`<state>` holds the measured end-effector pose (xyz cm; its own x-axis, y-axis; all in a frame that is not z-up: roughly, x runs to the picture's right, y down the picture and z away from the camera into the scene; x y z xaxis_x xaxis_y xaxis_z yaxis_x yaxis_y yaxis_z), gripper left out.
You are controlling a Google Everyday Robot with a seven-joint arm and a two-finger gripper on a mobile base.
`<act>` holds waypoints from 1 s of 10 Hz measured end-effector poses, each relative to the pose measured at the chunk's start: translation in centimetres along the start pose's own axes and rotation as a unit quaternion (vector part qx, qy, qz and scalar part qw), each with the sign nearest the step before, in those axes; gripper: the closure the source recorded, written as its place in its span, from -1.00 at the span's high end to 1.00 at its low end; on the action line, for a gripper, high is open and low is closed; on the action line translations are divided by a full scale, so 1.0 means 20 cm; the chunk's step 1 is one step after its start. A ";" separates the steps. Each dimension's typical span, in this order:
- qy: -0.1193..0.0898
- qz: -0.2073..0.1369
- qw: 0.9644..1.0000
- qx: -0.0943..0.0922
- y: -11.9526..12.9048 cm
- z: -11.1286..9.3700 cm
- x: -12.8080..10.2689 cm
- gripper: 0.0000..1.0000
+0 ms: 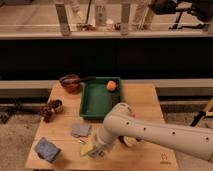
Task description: Place fork in red bowl
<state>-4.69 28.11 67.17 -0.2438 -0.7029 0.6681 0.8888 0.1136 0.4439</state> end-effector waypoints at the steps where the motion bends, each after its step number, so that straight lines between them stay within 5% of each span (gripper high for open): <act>1: 0.005 -0.004 1.000 0.002 0.00 0.01 0.00 0.60; 5: 0.014 -0.040 0.999 0.025 -0.01 -0.02 -0.01 0.60; 10: 0.008 -0.075 0.997 0.028 -0.01 0.00 -0.02 0.60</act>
<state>-4.74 28.41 66.80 -0.3662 -0.7255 0.5828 0.8194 0.0455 0.5715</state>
